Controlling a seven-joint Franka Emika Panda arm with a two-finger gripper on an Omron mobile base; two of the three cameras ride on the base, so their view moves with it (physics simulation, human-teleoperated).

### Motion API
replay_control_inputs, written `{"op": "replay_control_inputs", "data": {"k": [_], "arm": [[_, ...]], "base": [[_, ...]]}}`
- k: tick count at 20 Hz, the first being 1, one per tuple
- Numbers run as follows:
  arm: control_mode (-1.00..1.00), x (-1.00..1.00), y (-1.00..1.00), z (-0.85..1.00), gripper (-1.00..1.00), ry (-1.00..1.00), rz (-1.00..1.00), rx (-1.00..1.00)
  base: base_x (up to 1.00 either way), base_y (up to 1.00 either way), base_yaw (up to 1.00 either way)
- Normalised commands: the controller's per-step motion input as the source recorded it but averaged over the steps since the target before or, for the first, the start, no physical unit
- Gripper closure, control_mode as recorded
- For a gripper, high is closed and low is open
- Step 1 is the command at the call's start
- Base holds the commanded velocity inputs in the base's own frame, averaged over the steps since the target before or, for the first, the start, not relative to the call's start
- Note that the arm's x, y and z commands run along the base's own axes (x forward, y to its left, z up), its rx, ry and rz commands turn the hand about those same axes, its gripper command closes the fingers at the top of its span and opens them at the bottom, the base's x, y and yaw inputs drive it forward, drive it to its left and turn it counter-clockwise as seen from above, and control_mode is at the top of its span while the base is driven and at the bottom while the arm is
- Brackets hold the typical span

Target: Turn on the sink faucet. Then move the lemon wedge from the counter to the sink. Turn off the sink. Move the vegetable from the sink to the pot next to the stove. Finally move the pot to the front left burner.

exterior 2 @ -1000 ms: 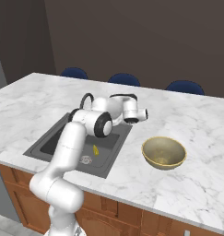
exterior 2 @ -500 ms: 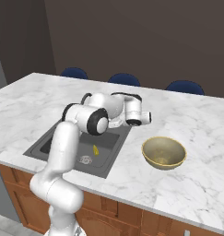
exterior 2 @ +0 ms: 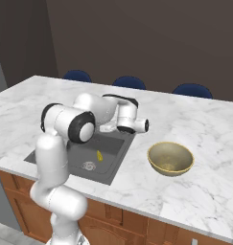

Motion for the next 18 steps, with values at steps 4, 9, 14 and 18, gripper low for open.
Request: {"op": "replay_control_inputs", "data": {"k": [4, 9, 14, 18], "arm": [[-1.0, -0.36, 0.44, 0.45, -1.0, 0.06, -0.18, -0.02], [-1.0, -0.08, 0.22, 0.61, -1.0, 0.15, -0.1, -0.05], [-1.0, -0.04, 0.03, 0.59, -1.0, 0.23, -0.02, -0.08], [-1.0, -0.25, 0.01, 0.14, -1.0, 0.24, 0.0, -0.14]], "base": [[0.0, 0.0, 0.0], [0.0, 0.0, 0.0], [0.0, 0.0, 0.0], [0.0, 0.0, 0.0]]}}
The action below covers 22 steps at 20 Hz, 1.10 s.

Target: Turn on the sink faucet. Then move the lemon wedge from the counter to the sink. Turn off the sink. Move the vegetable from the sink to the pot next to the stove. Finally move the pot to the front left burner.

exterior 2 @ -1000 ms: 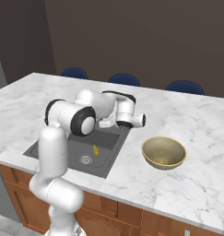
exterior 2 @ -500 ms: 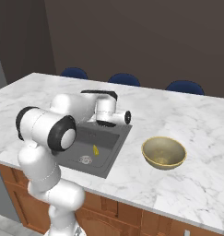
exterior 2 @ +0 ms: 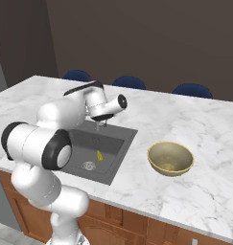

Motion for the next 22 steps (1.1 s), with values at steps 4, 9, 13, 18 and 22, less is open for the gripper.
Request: {"op": "replay_control_inputs", "data": {"k": [4, 9, 13, 18, 22], "arm": [[-1.0, -0.4, 0.03, -0.11, -1.0, 0.22, 0.0, -0.2], [-1.0, -0.36, 0.02, -0.43, -1.0, 0.21, -0.02, -0.19], [-1.0, -0.31, 0.01, -0.53, -1.0, 0.19, -0.02, -0.18], [-1.0, -0.18, 0.0, -0.54, -1.0, 0.05, -0.02, -0.1], [-1.0, 0.0, 0.0, -0.46, -1.0, 0.03, 0.0, -0.11]], "base": [[0.0, 0.0, 0.0], [0.0, 0.0, 0.0], [0.0, 0.0, 0.0], [0.0, 0.0, 0.0], [0.0, 0.0, 0.0]]}}
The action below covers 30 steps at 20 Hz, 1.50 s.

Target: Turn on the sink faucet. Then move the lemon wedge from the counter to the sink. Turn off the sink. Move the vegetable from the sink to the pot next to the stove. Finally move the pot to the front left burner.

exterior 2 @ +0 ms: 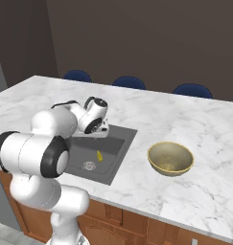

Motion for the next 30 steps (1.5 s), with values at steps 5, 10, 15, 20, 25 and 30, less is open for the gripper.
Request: {"op": "replay_control_inputs", "data": {"k": [5, 10, 15, 20, 25, 30], "arm": [[-1.0, 0.0, -0.01, -0.37, -1.0, 0.04, 0.0, -0.07], [-1.0, 0.0, 0.0, -0.4, -1.0, 0.02, 0.0, -0.08], [-1.0, 0.01, -0.01, -0.4, -1.0, 0.0, 0.0, -0.07], [-1.0, 0.06, 0.0, -0.4, -1.0, 0.0, -0.01, -0.07], [-1.0, 0.19, 0.0, -0.33, -1.0, 0.0, -0.02, -0.05], [-1.0, 0.27, 0.0, -0.2, -1.0, 0.0, -0.02, -0.01]], "base": [[0.0, 0.0, 0.0], [0.0, 0.0, 0.0], [0.0, 0.0, 0.0], [0.0, 0.0, 0.0], [0.0, 0.0, 0.0], [0.0, 0.0, 0.0]]}}
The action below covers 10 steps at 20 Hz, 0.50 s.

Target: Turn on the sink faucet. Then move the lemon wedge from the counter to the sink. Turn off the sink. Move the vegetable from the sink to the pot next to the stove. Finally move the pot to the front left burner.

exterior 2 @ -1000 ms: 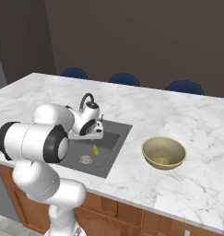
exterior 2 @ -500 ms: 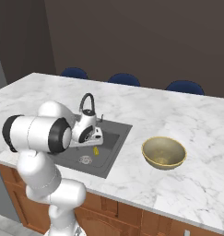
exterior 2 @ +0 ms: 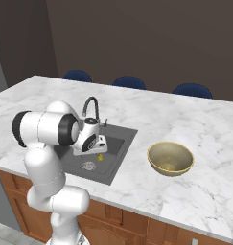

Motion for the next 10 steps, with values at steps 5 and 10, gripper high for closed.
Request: {"op": "replay_control_inputs", "data": {"k": [5, 10], "arm": [[-1.0, 0.28, 0.0, -0.14, -1.0, 0.0, -0.01, 0.0], [-1.0, 0.25, 0.0, -0.24, -1.0, 0.0, -0.01, 0.0]], "base": [[0.0, 0.0, 0.0], [0.0, 0.0, 0.0]]}}
